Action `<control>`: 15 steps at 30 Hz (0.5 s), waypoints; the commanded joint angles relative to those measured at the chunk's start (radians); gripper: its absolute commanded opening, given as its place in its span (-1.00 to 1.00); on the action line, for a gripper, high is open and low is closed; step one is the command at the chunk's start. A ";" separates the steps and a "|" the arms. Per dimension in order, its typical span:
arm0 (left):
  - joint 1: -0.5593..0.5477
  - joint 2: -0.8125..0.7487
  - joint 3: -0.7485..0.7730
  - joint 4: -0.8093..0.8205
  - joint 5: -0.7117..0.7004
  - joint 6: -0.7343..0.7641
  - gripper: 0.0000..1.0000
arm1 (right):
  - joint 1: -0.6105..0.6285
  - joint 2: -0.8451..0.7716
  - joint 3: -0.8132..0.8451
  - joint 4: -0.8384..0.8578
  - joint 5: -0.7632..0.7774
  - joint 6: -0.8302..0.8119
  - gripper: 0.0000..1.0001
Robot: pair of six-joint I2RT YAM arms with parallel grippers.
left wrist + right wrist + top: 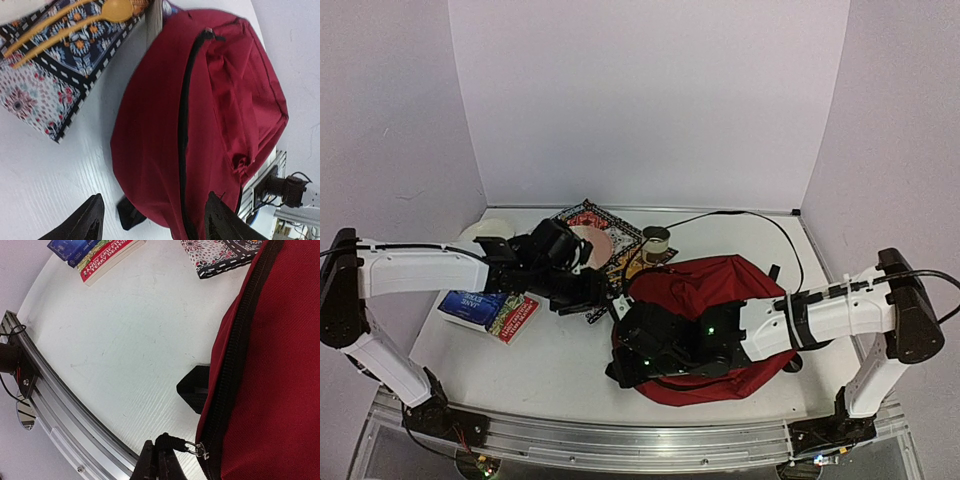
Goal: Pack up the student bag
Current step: Hold the student bag from the largest pocket of the bag.
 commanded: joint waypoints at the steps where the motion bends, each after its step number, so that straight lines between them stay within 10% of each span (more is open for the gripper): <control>1: -0.054 -0.040 -0.074 0.138 0.051 -0.105 0.34 | -0.004 0.016 0.052 0.019 -0.010 -0.018 -1.00; 8: -0.090 0.009 -0.074 0.196 0.068 -0.124 0.07 | -0.004 0.015 0.047 0.020 -0.009 -0.018 -1.00; 15: -0.094 0.022 -0.065 0.209 0.062 -0.111 -0.79 | -0.006 -0.023 -0.013 0.017 0.000 0.006 -1.00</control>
